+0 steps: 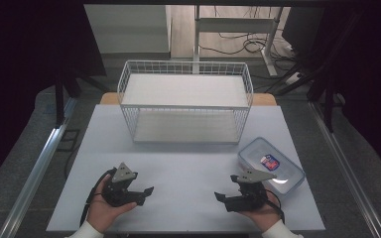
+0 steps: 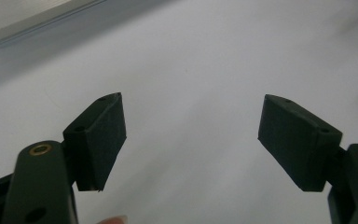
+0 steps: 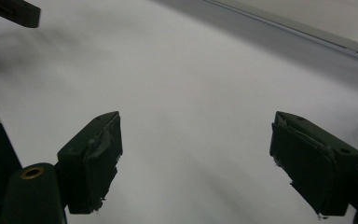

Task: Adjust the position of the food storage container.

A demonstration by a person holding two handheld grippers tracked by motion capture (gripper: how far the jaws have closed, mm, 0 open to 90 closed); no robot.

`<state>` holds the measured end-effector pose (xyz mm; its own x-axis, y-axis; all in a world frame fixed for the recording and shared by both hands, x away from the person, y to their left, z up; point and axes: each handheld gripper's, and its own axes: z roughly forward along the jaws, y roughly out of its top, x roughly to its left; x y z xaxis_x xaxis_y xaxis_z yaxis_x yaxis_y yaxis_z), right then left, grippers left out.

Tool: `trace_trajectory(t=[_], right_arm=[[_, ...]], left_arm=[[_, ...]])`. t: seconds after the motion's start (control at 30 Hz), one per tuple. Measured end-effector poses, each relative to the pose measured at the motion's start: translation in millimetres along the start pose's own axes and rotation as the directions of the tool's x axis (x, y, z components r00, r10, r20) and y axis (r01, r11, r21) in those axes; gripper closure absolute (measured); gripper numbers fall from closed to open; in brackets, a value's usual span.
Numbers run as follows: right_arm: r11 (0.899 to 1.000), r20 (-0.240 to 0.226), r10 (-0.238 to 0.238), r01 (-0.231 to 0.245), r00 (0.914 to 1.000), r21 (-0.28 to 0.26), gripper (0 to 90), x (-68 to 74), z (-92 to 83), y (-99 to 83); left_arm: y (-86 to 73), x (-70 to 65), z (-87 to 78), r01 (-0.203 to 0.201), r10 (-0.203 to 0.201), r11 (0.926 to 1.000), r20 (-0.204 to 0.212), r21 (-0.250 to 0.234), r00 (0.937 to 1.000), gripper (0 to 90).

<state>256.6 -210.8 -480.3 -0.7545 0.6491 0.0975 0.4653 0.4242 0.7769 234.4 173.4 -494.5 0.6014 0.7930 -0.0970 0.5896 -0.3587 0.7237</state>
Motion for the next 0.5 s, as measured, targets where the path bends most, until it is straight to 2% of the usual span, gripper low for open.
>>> trace_trajectory(t=[0.17, 0.23, 0.3, 0.37, 0.5], right_arm=[[1.0, -0.022, -0.005, 0.005, 0.9997, 0.005, 17.3, 1.7, 1.7, 2.8], [1.0, -0.042, 0.001, -0.001, 0.9991, 0.017, 17.3, 4.2, 4.0, 3.1], [0.999, -0.035, -0.014, 0.015, 0.9993, 0.037, 17.3, 9.7, 7.1, 6.6], [0.999, -0.03, -0.022, 0.023, 0.9993, 0.032, 17.3, 11.7, 7.8, 8.3], [0.999, -0.02, -0.034, 0.035, 0.9992, 0.037, 17.3, 15.4, 8.8, 9.2]], left_arm=[[1.3, -1.1, 2.1, 0.017, -0.017, 0.9998, 0.0, -0.002, 0.9998, 23.3], [2.8, -2.5, 5.2, 0.007, -0.007, 1.0, 0.009, 0.004, 0.9999, 23.3], [3.7, -3.3, 7.3, -0.013, 0.013, 0.9999, 0.007, 0.008, 0.9999, 23.2], [3.5, -3.2, 7.5, -0.029, 0.029, 0.9995, 0.007, 0.014, 0.9995, 23.2], [0.9, -3.1, 1.6, -0.023, 0.023, 0.9997, -0.003, 0.002, 0.9997, 23.2]])
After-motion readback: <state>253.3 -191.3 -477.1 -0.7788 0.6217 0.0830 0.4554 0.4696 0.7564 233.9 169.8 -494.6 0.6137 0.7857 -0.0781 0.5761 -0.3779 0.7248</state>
